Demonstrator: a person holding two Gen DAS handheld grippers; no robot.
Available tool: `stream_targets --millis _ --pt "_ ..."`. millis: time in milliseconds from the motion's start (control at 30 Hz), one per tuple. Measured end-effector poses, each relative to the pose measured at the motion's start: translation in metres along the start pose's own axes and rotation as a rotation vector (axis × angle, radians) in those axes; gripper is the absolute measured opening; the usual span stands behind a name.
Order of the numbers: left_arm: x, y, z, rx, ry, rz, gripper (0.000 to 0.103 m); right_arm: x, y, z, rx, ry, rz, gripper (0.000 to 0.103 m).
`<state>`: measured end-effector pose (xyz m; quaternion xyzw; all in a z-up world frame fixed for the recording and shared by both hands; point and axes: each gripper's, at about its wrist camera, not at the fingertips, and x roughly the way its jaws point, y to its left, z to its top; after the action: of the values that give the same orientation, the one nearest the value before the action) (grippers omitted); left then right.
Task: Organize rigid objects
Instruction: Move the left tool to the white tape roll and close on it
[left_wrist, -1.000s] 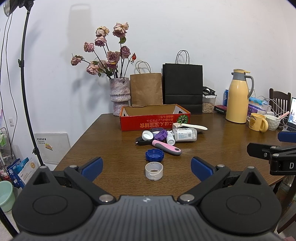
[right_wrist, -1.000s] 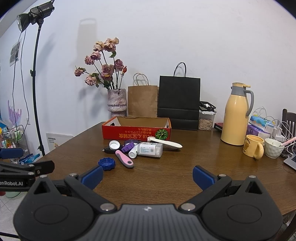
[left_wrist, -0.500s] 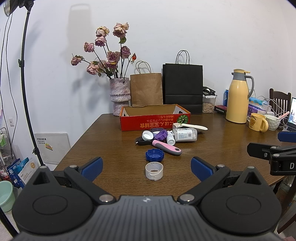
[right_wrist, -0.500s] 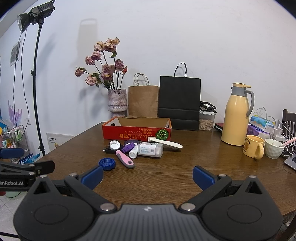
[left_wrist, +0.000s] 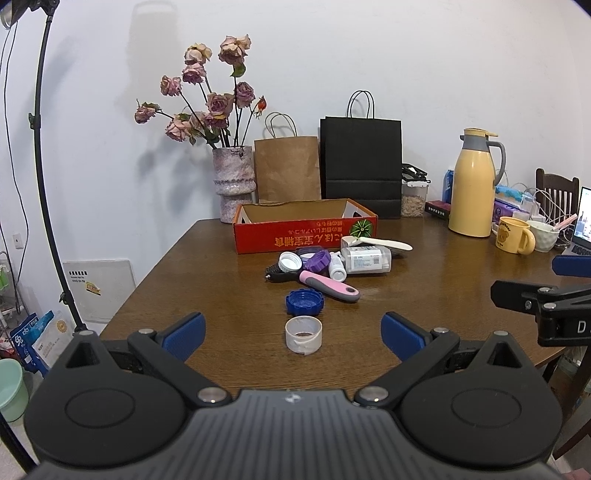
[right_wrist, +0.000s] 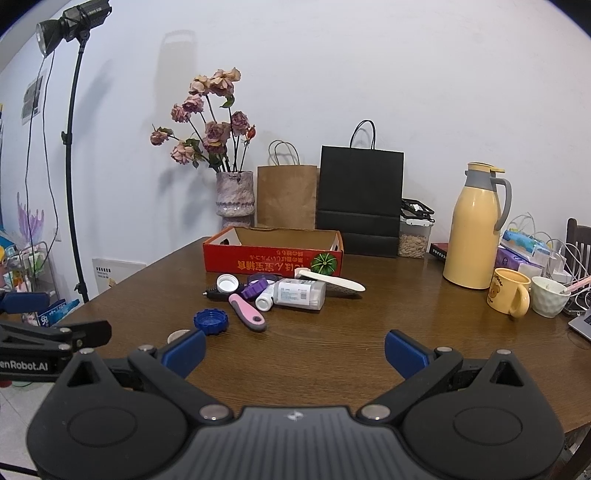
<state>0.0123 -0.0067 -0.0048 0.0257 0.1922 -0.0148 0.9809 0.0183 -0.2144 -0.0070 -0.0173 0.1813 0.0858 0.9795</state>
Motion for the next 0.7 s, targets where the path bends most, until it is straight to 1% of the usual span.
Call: stream_targets --millis 333,700 --pt "0.025 0.005 -0.004 -0.007 0.046 0.001 0.103 0.019 -0.004 -0.003 -0.006 0.027 0.000 0.103" --pt "0.054 0.004 -0.005 -0.008 0.094 -0.014 0.103 0.047 -0.006 -0.007 -0.009 0.062 0.005 0.103"
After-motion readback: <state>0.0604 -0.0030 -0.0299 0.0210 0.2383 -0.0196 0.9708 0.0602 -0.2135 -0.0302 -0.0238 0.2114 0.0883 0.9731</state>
